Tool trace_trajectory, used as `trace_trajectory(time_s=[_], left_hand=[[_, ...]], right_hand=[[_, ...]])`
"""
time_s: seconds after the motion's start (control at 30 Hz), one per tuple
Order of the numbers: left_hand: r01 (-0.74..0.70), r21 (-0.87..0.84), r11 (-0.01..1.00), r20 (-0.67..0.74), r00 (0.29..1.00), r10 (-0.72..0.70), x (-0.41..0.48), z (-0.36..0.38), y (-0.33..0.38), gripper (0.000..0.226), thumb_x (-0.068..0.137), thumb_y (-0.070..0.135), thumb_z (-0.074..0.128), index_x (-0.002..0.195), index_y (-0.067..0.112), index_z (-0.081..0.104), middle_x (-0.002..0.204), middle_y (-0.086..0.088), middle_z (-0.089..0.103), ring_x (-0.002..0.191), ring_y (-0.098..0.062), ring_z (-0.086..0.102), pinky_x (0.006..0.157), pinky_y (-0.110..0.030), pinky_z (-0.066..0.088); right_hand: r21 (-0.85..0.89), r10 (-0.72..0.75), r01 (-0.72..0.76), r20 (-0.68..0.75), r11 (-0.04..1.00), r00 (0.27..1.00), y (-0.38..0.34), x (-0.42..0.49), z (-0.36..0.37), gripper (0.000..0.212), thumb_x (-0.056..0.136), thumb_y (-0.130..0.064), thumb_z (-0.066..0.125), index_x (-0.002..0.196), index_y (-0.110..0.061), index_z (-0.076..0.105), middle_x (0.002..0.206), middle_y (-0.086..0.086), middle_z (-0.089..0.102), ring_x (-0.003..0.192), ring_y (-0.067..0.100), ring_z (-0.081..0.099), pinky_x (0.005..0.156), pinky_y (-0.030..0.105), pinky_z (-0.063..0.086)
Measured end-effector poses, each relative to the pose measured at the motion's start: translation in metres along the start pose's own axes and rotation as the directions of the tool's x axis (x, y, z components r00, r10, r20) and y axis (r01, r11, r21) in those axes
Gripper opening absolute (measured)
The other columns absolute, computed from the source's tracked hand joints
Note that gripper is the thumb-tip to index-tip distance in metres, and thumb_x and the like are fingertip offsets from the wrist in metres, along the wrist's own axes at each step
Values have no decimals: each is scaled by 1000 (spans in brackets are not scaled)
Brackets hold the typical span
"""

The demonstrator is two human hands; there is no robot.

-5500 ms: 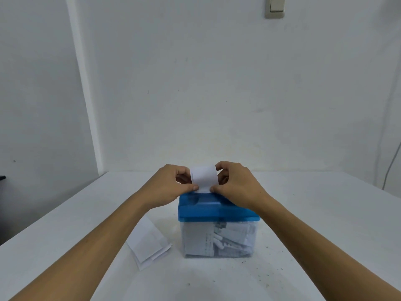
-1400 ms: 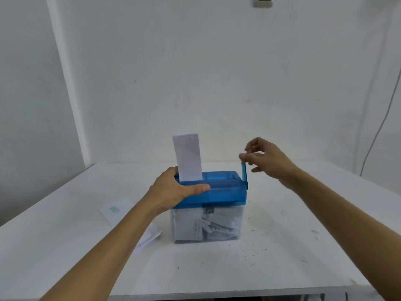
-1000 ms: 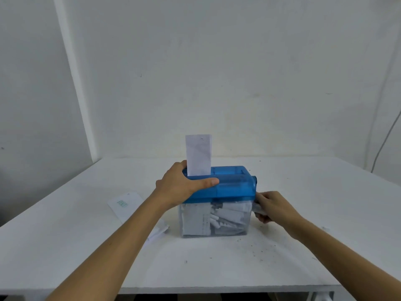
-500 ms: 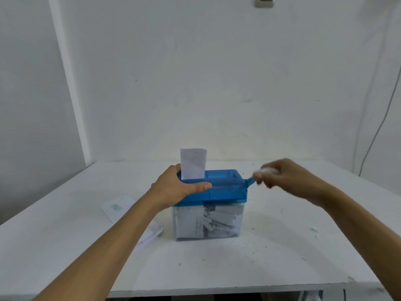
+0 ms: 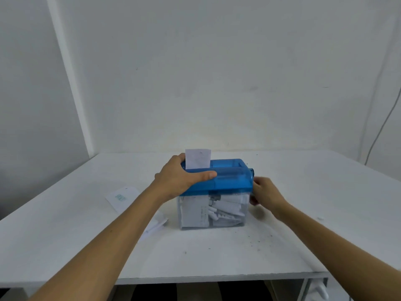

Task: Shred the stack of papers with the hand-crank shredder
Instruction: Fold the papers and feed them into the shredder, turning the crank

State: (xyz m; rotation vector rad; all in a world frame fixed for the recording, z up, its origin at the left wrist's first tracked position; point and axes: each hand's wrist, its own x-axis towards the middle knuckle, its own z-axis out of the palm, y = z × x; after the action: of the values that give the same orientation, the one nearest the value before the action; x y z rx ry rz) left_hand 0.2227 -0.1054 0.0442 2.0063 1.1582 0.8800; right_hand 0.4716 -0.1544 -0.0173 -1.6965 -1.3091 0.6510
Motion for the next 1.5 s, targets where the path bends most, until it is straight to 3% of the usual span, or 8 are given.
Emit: trace_trajectory(time_s=[0.2,0.37,0.63,0.83,1.1,1.23,1.37,1.5], left_hand=[[21,39,999,-26,999,-20,1,0,-1,109,28,101,63,119,42,53,117,19,60,110,-12,58,104,-49,46],[28,48,998,-11,1000,-28,1,-1,0,114,26,101,62,121,39,53,117,16,59,110,-13,57,103,-49,47],[-3,28,1000,25,1000,3,0,-2,5,90,51,70,73,128,28,51,122,7,53,110,-13,53,84,-26,52],[-20,15,1000,17,1000,20,0,-2,2,90,50,72,72,127,29,54,127,8,54,115,-13,54,95,-30,51],[-19,28,999,-41,999,20,2,2,-7,94,37,92,67,115,42,56,121,21,52,114,-6,54,105,-44,47],[-12,25,1000,-41,999,13,2,2,-7,99,27,101,61,109,46,55,120,22,53,115,-7,54,107,-46,44],[-6,37,999,-30,1000,7,2,2,-6,105,26,102,60,113,44,55,121,22,53,115,-7,53,108,-46,42],[1,45,999,-11,1000,0,1,0,-5,104,27,102,61,113,45,54,120,23,52,115,-6,53,109,-47,41]], right_hand=[[-198,5,13,90,980,996,-17,-52,-33,68,102,-54,33,69,-6,67,57,5,66,52,13,60,64,27,53],[-190,-122,177,270,966,955,-52,-71,-73,45,88,-54,62,77,-11,68,66,-1,67,64,7,59,74,28,51],[26,-309,310,-34,950,950,-79,-24,-82,31,84,-38,77,105,-20,66,96,-1,69,80,13,68,73,26,58],[164,-218,243,-158,956,963,-65,25,-44,20,91,-30,71,95,-11,66,93,3,74,86,17,67,75,31,57],[-118,11,-5,52,993,999,-3,1,-16,25,103,-23,50,101,-7,69,97,9,73,84,18,70,71,26,58],[30,34,-42,234,999,972,0,-36,-40,43,98,-45,56,100,-4,72,88,11,72,74,17,68,76,33,58],[26,-125,125,365,992,923,-30,-61,-74,40,82,-45,73,97,-8,71,82,1,67,77,13,64,76,26,54],[-6,-226,234,234,972,946,-65,-57,-89,39,82,-49,66,98,-15,75,81,0,69,77,13,65,78,30,57]])
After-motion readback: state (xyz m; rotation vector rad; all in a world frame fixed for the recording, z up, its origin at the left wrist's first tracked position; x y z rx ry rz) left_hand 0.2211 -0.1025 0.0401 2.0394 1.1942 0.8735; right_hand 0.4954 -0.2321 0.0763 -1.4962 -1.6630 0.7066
